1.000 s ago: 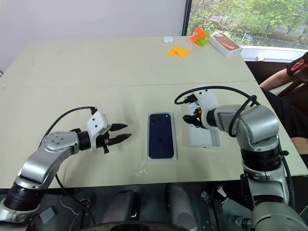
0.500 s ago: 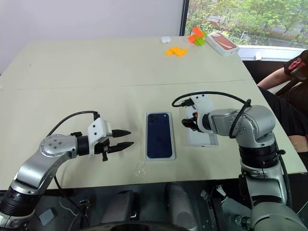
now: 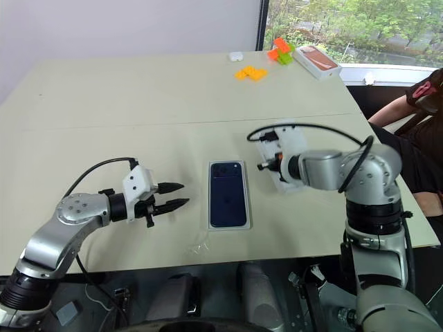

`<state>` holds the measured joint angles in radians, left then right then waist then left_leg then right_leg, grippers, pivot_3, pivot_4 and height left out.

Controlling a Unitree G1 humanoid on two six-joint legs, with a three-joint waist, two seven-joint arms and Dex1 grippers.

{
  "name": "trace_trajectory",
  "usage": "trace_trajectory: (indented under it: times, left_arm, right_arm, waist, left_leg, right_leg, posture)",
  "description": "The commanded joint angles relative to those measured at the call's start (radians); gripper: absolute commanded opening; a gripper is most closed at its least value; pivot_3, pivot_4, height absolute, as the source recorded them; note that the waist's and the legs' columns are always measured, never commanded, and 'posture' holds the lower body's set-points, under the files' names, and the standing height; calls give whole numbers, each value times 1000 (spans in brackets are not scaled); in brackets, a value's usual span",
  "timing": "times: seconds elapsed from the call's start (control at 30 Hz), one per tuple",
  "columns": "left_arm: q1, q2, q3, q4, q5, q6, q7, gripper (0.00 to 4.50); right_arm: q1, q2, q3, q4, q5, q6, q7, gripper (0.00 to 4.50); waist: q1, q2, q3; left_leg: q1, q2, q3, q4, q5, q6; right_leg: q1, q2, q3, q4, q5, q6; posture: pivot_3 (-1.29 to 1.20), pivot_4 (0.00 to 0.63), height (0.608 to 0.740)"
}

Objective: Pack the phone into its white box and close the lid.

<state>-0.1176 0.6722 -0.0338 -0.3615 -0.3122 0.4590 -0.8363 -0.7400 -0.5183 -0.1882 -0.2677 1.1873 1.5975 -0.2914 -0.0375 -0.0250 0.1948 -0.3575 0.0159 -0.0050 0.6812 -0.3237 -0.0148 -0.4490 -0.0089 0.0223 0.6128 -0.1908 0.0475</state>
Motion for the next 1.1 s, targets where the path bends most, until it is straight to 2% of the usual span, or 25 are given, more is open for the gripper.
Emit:
trace_trajectory:
  times: [0.03, 0.1, 0.17, 0.33, 0.47, 0.6, 0.7, 0.8, 0.9, 0.97, 1.07, 1.1]
  left_arm:
    - [-8, 9, 97, 66, 3, -45, 35, 1971]
    - [-26, 7, 126, 116, 7, -57, 53, 1971]
    - [-39, 7, 134, 144, 17, -74, 61, 1971]
    - [-63, -2, 122, 182, 28, -100, 62, 1971]
    - [-63, -9, 112, 178, 32, -104, 67, 1971]
    - [-60, -22, 90, 154, 33, -92, 74, 1971]
    - [-68, -32, 76, 145, 36, -85, 79, 1971]
    - [-83, -45, 60, 143, 39, -80, 84, 1971]
    - [-98, -67, 37, 134, 37, -75, 86, 1971]
    - [-106, -84, 21, 124, 39, -74, 89, 1971]
    - [-126, -118, 4, 106, 28, -60, 99, 1971]
    - [-133, -130, -2, 99, 22, -53, 101, 1971]
  right_arm:
    - [38, 78, -88, -20, 435, -186, 21, 9]
    - [92, 82, 4, -34, 672, -321, -80, 9]
    - [140, 130, 75, -66, 773, -441, -140, 9]
    - [262, 412, 150, -49, 785, -644, -301, 9]
    - [313, 551, 164, -32, 785, -691, -408, 9]
    - [360, 620, 196, 11, 785, -701, -513, 9]
    - [379, 617, 184, 45, 785, -691, -567, 9]
    - [379, 612, 170, 56, 785, -686, -591, 9]
    - [364, 595, 154, 41, 785, -681, -580, 986]
    - [347, 562, 138, 20, 785, -679, -562, 1938]
    - [296, 380, 134, -37, 785, -611, -456, 3425]
    - [279, 286, 135, -65, 775, -566, -395, 3425]
  waist:
    - [-5, -1, 0]
    - [-7, 1, 0]
    - [-7, 1, 0]
    - [-7, 0, 0]
    - [-5, 0, 0]
    - [-7, 0, -1]
    - [-6, 0, -1]
    - [-5, 0, -1]
    - [-5, 1, -1]
    - [-6, 1, -1]
    - [-5, 1, -1]
    - [-3, 1, -1]
  left_leg:
    - [0, 1, 0, -1, 0, 1]
    - [0, 2, 0, -1, -2, 4]
    - [0, 3, -1, -2, -2, 4]
    - [-1, 2, 1, -1, -2, 4]
    - [-2, 2, 1, -1, -2, 4]
    - [-5, 2, 1, -1, -2, 4]
    - [-14, 2, 1, 1, -2, 4]
    - [-15, 2, 0, 1, -2, 4]
    - [-15, 2, 0, 2, -2, 4]
    - [-15, 1, 0, 2, -2, 4]
    - [-16, 1, 0, 2, -2, 4]
    - [-16, 0, 1, 2, -2, 4]
  right_leg:
    - [0, 0, 0, 0, 1, 1]
    - [0, 0, 0, 0, 0, 1]
    - [-1, -1, 0, 0, 0, 0]
    - [-2, -3, 3, 0, 0, 1]
    - [-2, -5, 3, 0, 1, 0]
    - [-6, -5, 2, 0, 2, -3]
    - [-16, -5, 2, 2, 3, -3]
    - [-17, -5, 2, 3, 3, -3]
    - [-16, -5, 2, 3, 3, -3]
    - [-16, -3, 2, 3, 3, -3]
    - [-16, -3, 2, 3, 3, -3]
    - [-16, -4, 2, 2, 3, -3]
  posture:
    - [0, 150, 740]
    - [0, 150, 740]
    - [0, 150, 740]
    - [0, 150, 740]
    - [0, 150, 740]
    - [0, 150, 740]
    - [0, 150, 740]
    - [0, 150, 740]
    - [0, 150, 740]
    - [0, 150, 740]
    - [0, 150, 740]
    - [0, 150, 740]
